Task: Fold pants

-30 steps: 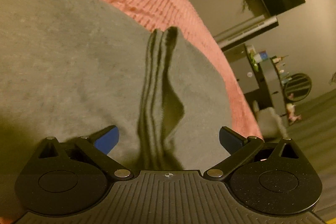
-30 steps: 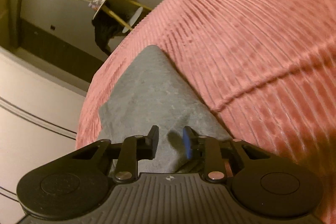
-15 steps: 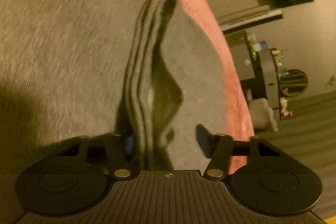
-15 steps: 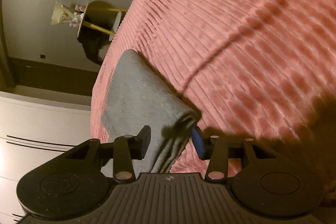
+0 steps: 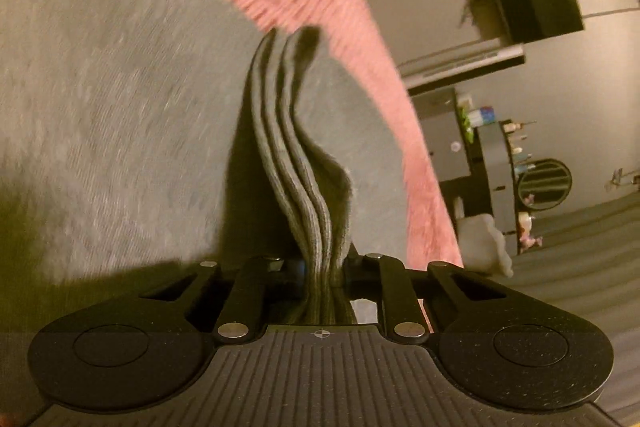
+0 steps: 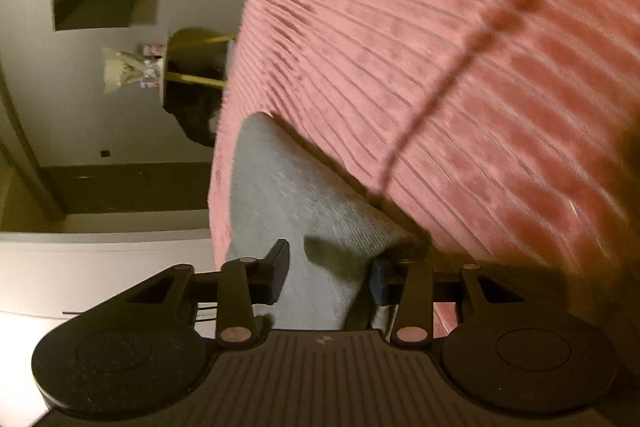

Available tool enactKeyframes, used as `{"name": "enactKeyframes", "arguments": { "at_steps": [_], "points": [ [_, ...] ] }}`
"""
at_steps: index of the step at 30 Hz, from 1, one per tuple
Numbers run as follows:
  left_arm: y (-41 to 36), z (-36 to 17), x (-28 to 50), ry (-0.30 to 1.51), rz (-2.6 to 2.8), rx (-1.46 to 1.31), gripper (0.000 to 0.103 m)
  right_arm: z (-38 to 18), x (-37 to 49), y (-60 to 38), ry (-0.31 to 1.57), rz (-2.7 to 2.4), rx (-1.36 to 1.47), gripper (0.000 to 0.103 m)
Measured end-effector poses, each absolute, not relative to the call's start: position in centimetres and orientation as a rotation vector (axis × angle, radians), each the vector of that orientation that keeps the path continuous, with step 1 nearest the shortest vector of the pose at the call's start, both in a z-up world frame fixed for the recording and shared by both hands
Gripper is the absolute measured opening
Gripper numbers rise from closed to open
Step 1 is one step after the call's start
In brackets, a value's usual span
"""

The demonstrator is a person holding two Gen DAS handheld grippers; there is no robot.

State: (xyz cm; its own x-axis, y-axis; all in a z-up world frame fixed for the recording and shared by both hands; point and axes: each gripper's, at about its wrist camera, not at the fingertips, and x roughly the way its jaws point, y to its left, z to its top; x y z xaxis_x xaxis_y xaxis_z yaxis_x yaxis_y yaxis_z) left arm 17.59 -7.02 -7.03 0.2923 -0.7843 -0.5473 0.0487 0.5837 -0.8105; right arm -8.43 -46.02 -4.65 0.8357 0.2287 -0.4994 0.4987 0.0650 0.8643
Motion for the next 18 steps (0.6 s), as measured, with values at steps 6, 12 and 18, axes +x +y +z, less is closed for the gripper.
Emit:
{"name": "enactKeyframes", "arguments": {
  "at_steps": [6, 12, 18],
  "points": [
    [-5.8, -6.0, 16.3, 1.102, -0.664, -0.738, 0.017, -3.7, -8.6, -45.8, 0.648, -0.311, 1.427, 0.011],
    [-3.9, -7.2, 15.1, 1.09, -0.579, -0.636, 0.017, -3.2, -9.0, -45.8, 0.699, -0.209, 1.406, 0.022],
    [-3.2, -7.2, 16.1, 1.106, -0.562, -0.632, 0.032, -0.8, -11.2, -46.1, 0.663, -0.18, 1.244, 0.033]
  ]
}}
